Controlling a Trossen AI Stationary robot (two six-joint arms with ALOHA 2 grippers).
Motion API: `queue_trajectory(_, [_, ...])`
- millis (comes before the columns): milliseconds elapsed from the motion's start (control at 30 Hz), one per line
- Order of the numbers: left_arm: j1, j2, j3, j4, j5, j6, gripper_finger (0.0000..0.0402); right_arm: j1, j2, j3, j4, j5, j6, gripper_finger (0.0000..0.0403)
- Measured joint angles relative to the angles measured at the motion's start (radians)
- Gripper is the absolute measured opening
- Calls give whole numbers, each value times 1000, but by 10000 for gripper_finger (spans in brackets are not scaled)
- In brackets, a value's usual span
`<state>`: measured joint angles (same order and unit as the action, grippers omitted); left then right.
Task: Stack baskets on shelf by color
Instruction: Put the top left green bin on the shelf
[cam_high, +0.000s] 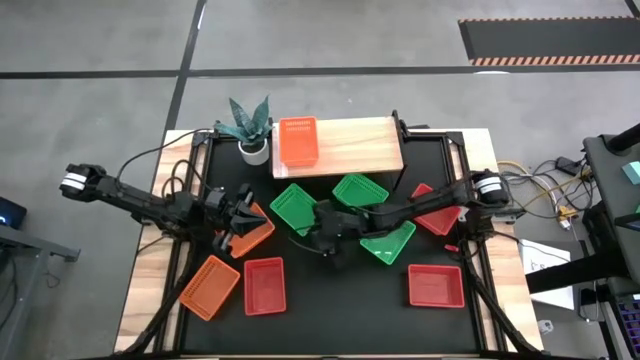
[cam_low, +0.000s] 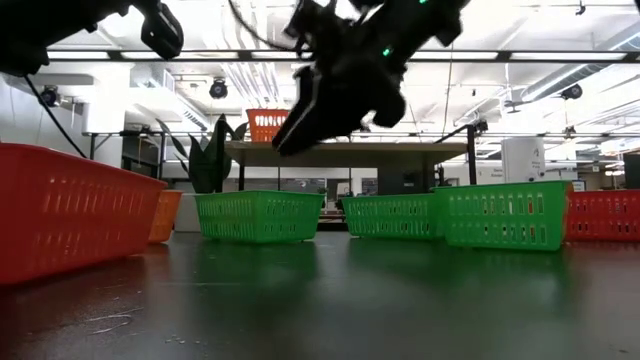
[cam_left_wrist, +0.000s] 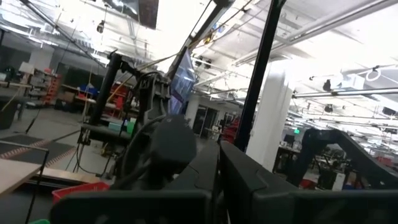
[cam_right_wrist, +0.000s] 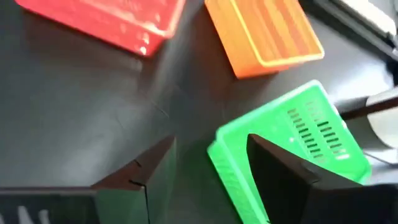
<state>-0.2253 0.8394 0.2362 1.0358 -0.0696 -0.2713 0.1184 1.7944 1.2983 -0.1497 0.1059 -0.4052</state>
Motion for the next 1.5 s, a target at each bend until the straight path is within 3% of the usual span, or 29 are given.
queue_trajectory(233, [1,-21,-10,3,4,25,0,-58,84,65,-109,1,-31,183])
queue_trajectory(533, [1,-29,-19,3,4,26,0,-87,138,68,-99,-1,-66,152])
queue_trajectory(667, [1,-29,-24,3,5,26,0,-87,151,69,-99,-2,-91,123])
queue_trajectory(967, [1,-30,-27,3,5,26,0,-85,138,69,-117,-43,-131,17])
queue_trajectory(1500, [1,-37,-27,4,-17,69,0,99,-37,69,-355,-61,77,11])
